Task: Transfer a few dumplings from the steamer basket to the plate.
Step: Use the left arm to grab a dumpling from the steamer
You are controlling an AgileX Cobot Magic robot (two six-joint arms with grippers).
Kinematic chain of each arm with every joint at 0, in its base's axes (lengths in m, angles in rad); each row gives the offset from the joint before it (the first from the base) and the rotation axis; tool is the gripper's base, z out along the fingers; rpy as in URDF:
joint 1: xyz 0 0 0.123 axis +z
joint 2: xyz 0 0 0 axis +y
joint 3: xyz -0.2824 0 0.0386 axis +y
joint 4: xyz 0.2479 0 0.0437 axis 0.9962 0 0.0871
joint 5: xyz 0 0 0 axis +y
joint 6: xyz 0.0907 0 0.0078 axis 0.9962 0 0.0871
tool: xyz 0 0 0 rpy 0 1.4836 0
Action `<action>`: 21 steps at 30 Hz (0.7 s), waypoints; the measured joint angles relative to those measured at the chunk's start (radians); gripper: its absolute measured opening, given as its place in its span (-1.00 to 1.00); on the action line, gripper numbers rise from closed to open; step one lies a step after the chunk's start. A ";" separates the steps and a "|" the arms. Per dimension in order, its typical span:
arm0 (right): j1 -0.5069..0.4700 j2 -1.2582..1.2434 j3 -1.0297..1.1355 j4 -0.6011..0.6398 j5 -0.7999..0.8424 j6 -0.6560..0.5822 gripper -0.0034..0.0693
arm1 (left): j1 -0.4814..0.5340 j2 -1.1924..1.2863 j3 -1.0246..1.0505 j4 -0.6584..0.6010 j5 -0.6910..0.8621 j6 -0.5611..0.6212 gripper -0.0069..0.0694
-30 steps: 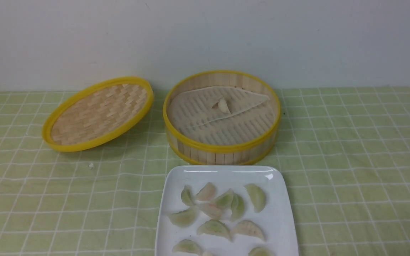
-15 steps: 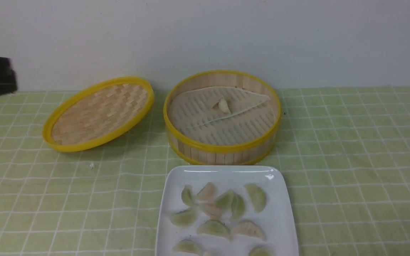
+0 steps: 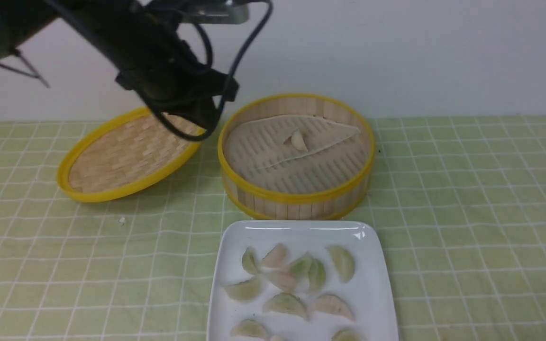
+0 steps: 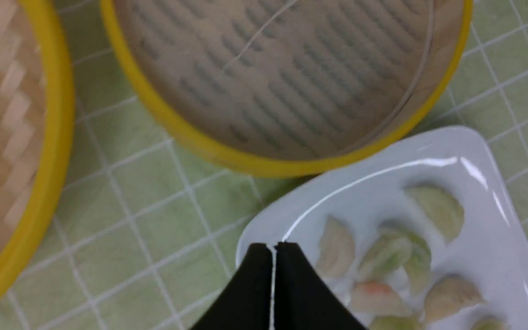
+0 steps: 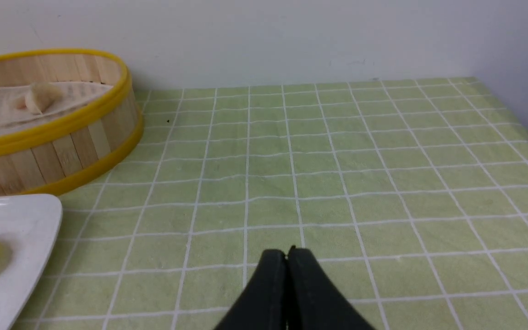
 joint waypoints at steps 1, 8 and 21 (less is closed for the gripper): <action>0.000 0.000 0.000 0.000 0.000 0.000 -0.95 | -0.017 0.052 -0.069 0.009 0.013 -0.010 -0.83; 0.000 0.000 0.000 0.000 0.000 0.000 -0.95 | -0.089 0.346 -0.419 0.099 0.102 -0.033 -0.83; 0.000 0.000 0.000 0.000 0.000 0.000 -0.95 | -0.129 0.640 -0.744 0.131 0.015 0.014 -0.66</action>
